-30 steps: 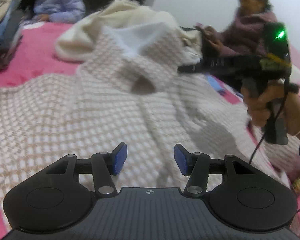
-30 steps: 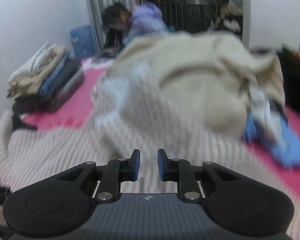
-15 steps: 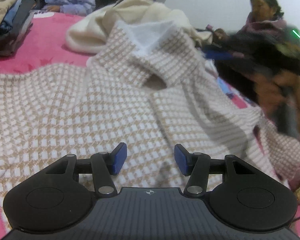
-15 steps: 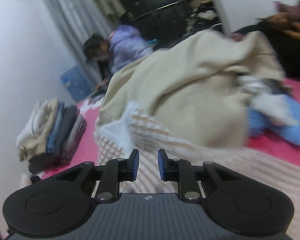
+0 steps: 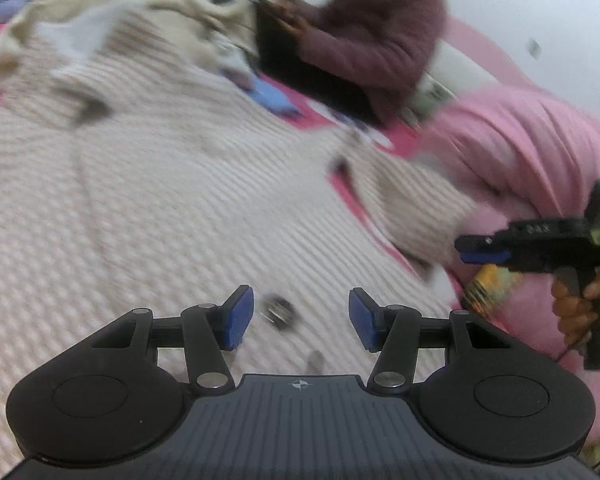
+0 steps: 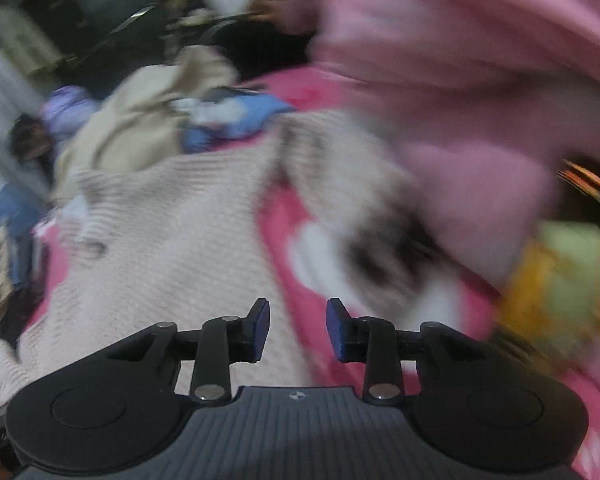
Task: Fold clothes
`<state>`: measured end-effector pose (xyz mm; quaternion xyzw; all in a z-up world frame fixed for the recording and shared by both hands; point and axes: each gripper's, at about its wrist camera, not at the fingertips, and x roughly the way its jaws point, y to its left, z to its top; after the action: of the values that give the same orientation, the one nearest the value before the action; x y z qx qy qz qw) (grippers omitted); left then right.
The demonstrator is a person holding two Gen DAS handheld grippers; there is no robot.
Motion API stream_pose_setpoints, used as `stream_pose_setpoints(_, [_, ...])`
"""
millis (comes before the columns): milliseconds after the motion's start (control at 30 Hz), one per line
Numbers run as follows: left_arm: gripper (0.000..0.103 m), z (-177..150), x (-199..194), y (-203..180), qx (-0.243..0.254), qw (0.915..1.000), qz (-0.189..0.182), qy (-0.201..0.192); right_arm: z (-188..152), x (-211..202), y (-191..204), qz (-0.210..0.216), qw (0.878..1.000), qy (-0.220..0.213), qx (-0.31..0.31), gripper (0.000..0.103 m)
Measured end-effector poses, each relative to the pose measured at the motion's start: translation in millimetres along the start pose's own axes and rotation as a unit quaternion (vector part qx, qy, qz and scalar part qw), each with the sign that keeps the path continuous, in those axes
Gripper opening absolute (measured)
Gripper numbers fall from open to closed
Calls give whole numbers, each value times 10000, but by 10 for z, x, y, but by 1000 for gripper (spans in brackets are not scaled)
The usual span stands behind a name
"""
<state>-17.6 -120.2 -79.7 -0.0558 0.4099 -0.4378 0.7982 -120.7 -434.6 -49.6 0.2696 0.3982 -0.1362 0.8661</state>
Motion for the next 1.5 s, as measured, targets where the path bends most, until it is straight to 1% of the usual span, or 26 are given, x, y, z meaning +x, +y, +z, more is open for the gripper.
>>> stream_pose_setpoints(67, [53,-109,26,-126,111,9997,-85,194,-68,-105,-101,-367,9990,-253,-13,40])
stream_pose_setpoints(133, [53,-186,61,-184,162,9993,-55,337,-58,-136,-127,-591,9973,-421,-113,43])
stream_pose_setpoints(200, [53,-261,104,-219,169,9986,2,503,-11,-114,-113,-593,9966,-558,-144,45])
stream_pose_setpoints(267, [53,-337,126,-240,232,9978,118,601,43,-65,-77,-588,9957,-691,-183,54])
stream_pose_setpoints(300, [53,-370,128,-247,270,9976,191,616,70,-22,-43,-618,9950,-754,-225,55])
stream_pose_setpoints(367, [53,-393,130,-240,303,9975,224,597,117,92,28,-699,9938,-811,-310,56])
stream_pose_setpoints(500, [53,-424,136,-236,327,9973,281,588,278,390,109,-819,9930,-717,-455,57])
stream_pose_setpoints(533, [53,-422,139,-237,327,9973,292,591,316,457,137,-783,9934,-680,-500,50])
stream_pose_setpoints(567, [53,-421,142,-238,328,9972,302,594,360,496,168,-702,9938,-664,-550,32])
stream_pose_setpoints(633, [53,-416,147,-243,330,9971,320,603,428,462,297,-638,9918,-755,-811,13])
stream_pose_setpoints(667, [53,-407,142,-252,336,9971,324,609,444,406,398,-653,9880,-898,-1074,12])
stream_pose_setpoints(733, [53,-415,124,-261,358,9969,328,612,466,259,627,-707,9752,-1295,-1647,11])
stream_pose_setpoints(800, [53,-416,112,-258,357,9970,321,615,514,102,822,-720,9620,-1695,-2014,11])
stream_pose_setpoints(833, [53,-415,109,-253,354,9970,316,617,550,16,912,-760,9535,-1898,-2215,11])
stream_pose_setpoints(900, [53,-411,106,-249,349,9970,307,624,630,-159,1094,-866,9326,-2294,-2648,11])
stream_pose_setpoints(967, [53,-405,101,-247,357,9969,295,639,768,-315,1227,-953,9148,-2554,-2981,11])
stream_pose_setpoints(1067, [53,-402,95,-246,390,9967,276,662,1090,-473,1377,-1159,8882,-2686,-3543,11])
stream_pose_setpoints(1167, [53,-401,93,-250,404,9965,268,681,1539,-529,1498,-1529,8562,-2715,-4120,10])
stream_pose_setpoints(1267, [53,-397,103,-253,409,9964,280,694,2100,-431,1566,-1914,8421,-2560,-4344,10])
stream_pose_setpoints(1300, [53,-397,106,-254,408,9963,284,696,2275,-389,1578,-2024,8405,-2474,-4375,10])
stream_pose_setpoints(1333, [53,-397,110,-253,414,9963,287,699,2401,-352,1587,-2056,8421,-2393,-4375,10])
stream_pose_setpoints(1367, [53,-398,114,-255,429,9962,291,702,2508,-328,1598,-2032,8464,-2315,-4344,10])
stream_pose_setpoints(1433, [53,-402,121,-257,462,9960,295,705,2615,-330,1648,-1852,8570,-2245,-4252,10])
stream_pose_setpoints(1467, [53,-403,121,-258,474,9959,295,706,2634,-375,1679,-1690,8632,-2234,-4200,10])
stream_pose_setpoints(1500, [53,-405,121,-258,481,9959,293,709,2618,-447,1714,-1420,8697,-2234,-4166,10])
